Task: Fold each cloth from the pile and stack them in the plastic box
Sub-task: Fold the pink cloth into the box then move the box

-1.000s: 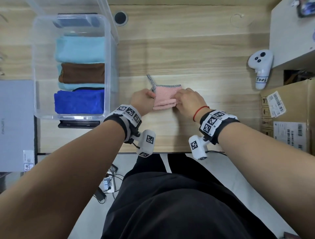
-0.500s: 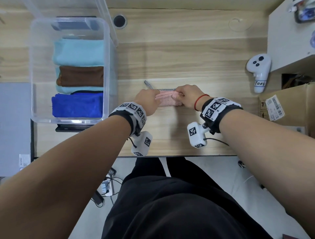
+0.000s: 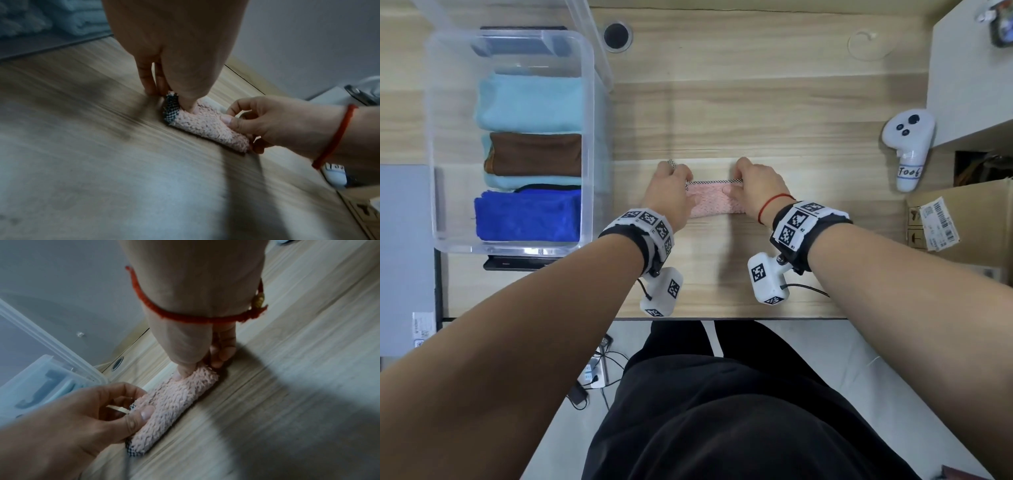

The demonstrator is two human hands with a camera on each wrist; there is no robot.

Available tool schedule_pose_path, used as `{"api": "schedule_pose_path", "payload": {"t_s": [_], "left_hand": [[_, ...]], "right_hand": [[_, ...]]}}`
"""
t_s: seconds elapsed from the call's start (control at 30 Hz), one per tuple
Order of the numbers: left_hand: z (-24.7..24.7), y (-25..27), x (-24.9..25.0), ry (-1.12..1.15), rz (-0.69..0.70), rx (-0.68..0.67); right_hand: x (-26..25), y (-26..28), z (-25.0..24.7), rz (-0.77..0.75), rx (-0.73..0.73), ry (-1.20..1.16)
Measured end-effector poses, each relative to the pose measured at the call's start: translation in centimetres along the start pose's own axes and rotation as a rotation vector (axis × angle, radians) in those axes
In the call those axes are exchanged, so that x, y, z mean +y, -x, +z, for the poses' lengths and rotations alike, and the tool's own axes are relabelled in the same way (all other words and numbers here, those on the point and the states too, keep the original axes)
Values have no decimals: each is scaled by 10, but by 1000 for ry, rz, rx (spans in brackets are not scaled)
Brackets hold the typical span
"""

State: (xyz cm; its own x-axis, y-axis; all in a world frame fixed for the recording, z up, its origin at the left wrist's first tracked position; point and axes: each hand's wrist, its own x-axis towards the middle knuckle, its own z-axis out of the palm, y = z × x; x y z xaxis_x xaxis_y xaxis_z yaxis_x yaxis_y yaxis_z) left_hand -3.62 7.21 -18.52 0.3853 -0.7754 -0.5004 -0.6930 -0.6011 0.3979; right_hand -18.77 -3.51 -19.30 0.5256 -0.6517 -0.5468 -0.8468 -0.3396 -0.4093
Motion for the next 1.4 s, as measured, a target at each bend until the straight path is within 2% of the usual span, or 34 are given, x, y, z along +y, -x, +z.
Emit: {"api": "schedule_pose_path", "payload": {"t_s": [0.1,0.2,0.33,0.4,0.53,0.67,0.83,0.97,1.17,1.3,1.4], "left_hand": [[0,-2,5,-73,35,-45],[-4,-1,14,-113,10,-115],[-23,9,24,45,-26,-100],[-44,13,30,29,-1,-99],[-92,17,35,-206,75,-157],[-147,29,26,-283,91,-112],[-216,33,-20,-112,114,34],[-256,24,-67,-106,88,102],[-280,-15,-132,-183,70,31],[-271,-39,-163,-259,45,-59],[-264,-56,-174,-302,25,-96]], "right_hand": [[1,2,1,-10,24,-29],[0,7,-3,-13,45,-66],[2,16,-25,-25,62,-175],[-3,21,-40,-72,73,-256],[-35,26,-70,-214,146,-296],[-80,22,-96,-285,186,-282],[-149,6,-114,-373,226,-251],[-205,-13,-105,-378,210,-192],[-268,-55,-71,-300,219,-114],[-295,-79,-47,-197,161,-17],[-306,-93,-33,-133,179,46]]}}
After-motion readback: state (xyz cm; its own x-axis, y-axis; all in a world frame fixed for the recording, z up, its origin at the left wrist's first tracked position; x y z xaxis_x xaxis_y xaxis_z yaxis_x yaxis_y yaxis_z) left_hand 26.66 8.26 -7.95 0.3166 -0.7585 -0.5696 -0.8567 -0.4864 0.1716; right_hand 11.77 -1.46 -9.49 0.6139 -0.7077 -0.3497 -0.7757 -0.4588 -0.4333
